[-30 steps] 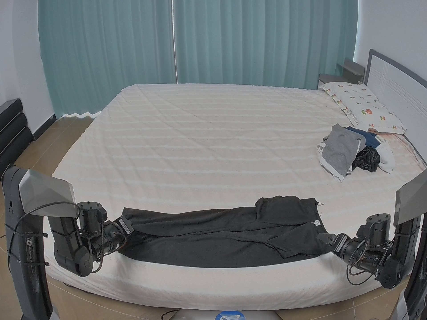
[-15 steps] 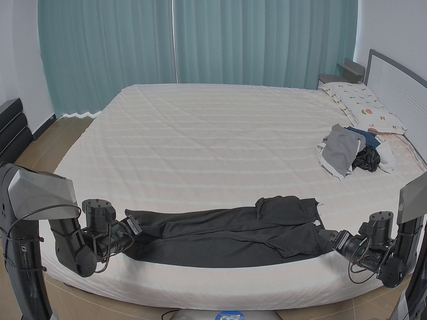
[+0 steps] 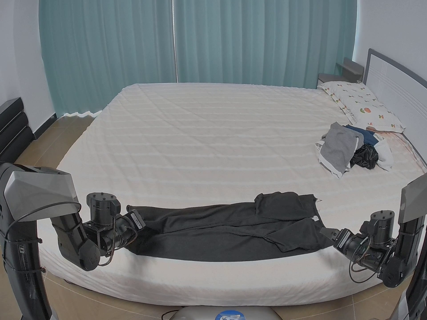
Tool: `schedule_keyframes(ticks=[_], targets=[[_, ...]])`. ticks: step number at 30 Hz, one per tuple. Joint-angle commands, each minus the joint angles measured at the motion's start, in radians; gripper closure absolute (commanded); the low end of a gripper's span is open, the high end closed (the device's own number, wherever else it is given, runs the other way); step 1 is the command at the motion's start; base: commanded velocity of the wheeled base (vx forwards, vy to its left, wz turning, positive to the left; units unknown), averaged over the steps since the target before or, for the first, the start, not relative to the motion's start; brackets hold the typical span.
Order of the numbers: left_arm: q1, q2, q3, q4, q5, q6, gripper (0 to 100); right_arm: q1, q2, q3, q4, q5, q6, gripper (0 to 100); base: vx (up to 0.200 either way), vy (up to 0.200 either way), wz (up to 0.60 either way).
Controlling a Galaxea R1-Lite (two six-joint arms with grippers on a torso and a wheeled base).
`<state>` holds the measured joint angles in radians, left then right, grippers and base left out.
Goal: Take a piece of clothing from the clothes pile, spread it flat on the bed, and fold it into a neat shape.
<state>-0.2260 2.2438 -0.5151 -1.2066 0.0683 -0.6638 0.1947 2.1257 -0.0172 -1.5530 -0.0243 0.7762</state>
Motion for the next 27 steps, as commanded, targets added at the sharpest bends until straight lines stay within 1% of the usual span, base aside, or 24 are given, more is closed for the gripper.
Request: schedule_keyframes(ticks=[1,3,4,5,6,7,8,11,14,19,20,22,23,27], targets=[[0.011,0.003,-0.029,0.004,0.001,0.004,100,0.002,-0.001,0.017,-0.007,-0.013,-0.002,0,0.000,0.000,0.00],[0.016,0.007,-0.042,0.010,0.001,0.004,100,0.002,-0.001,0.016,-0.007,-0.013,-0.002,0,0.000,0.000,0.00],[0.023,0.011,-0.083,0.050,0.001,0.003,100,0.003,-0.001,0.017,-0.007,-0.013,-0.002,0,0.000,0.000,0.00],[0.023,0.010,-0.100,0.079,0.002,0.001,100,0.003,-0.001,0.017,-0.007,-0.013,-0.002,0,0.000,0.000,0.00],[0.023,0.010,-0.100,0.079,0.002,0.001,100,0.003,-0.001,0.017,-0.007,-0.013,-0.002,0,0.000,0.000,0.00],[0.022,0.002,-0.123,0.136,0.002,-0.003,100,0.003,0.000,0.017,-0.007,-0.014,-0.002,0,0.000,0.000,0.00],[0.020,-0.003,-0.131,0.159,0.004,-0.005,100,0.003,-0.001,0.017,-0.007,-0.014,-0.002,0,0.000,0.000,0.00],[0.013,-0.020,-0.137,0.190,0.008,-0.007,100,0.002,-0.001,0.017,-0.007,-0.014,-0.002,0,0.000,0.000,0.00],[-0.010,-0.038,-0.138,0.202,0.036,-0.014,100,0.003,0.000,0.017,-0.007,-0.014,-0.002,0,0.000,0.000,0.00],[-0.042,-0.055,-0.146,0.229,0.053,-0.016,100,0.003,-0.001,0.017,-0.007,-0.014,-0.002,0,0.000,-0.200,0.00],[-0.058,-0.063,-0.160,0.263,0.056,-0.017,100,0.003,-0.001,0.017,-0.007,-0.014,-0.002,0,0.000,-0.200,0.00],[-0.064,-0.067,-0.166,0.280,0.061,-0.017,100,0.003,-0.001,0.017,-0.007,-0.014,-0.002,0,0.000,-0.200,0.00],[-0.079,-0.078,-0.184,0.321,0.068,-0.025,100,0.003,-0.001,0.017,-0.007,-0.014,-0.002,0,0.000,-0.200,0.00],[-0.110,-0.102,-0.229,0.414,0.096,-0.059,100,0.002,-0.001,0.017,-0.007,-0.014,-0.002,0,0.000,-0.200,0.00]])
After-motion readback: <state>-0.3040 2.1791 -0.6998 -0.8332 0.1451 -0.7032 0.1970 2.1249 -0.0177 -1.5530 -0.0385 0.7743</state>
